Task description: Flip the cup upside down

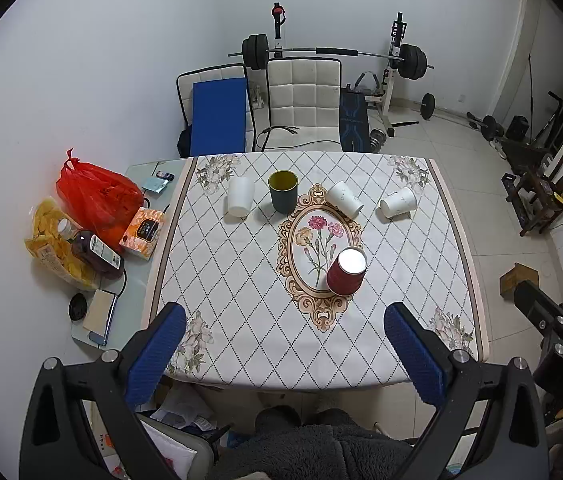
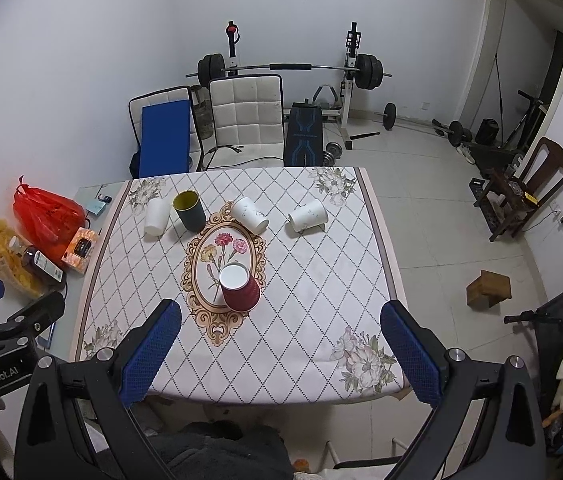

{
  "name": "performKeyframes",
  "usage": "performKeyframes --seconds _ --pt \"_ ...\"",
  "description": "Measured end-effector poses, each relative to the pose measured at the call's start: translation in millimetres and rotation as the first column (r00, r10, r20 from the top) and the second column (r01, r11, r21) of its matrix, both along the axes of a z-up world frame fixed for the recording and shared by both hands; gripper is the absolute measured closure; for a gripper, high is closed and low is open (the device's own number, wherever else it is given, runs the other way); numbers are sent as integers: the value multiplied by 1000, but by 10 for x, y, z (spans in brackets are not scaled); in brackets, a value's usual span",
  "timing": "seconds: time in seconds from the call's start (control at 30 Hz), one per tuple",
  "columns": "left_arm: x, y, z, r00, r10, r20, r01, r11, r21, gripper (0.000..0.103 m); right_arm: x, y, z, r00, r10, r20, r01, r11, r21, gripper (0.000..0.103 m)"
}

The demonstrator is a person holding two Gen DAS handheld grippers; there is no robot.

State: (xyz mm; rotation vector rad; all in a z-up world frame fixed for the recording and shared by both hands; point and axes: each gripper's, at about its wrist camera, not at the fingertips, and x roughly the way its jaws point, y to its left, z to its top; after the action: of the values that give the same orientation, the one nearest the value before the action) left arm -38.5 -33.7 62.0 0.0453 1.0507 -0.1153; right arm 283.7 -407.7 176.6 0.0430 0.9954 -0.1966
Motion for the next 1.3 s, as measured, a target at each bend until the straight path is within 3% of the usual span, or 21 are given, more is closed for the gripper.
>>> performKeyframes --seconds 1.3 --pt "-60 47 11 1000 4 7 -4 1000 2 1 -76 31 47 1000 13 7 -13 1000 11 1"
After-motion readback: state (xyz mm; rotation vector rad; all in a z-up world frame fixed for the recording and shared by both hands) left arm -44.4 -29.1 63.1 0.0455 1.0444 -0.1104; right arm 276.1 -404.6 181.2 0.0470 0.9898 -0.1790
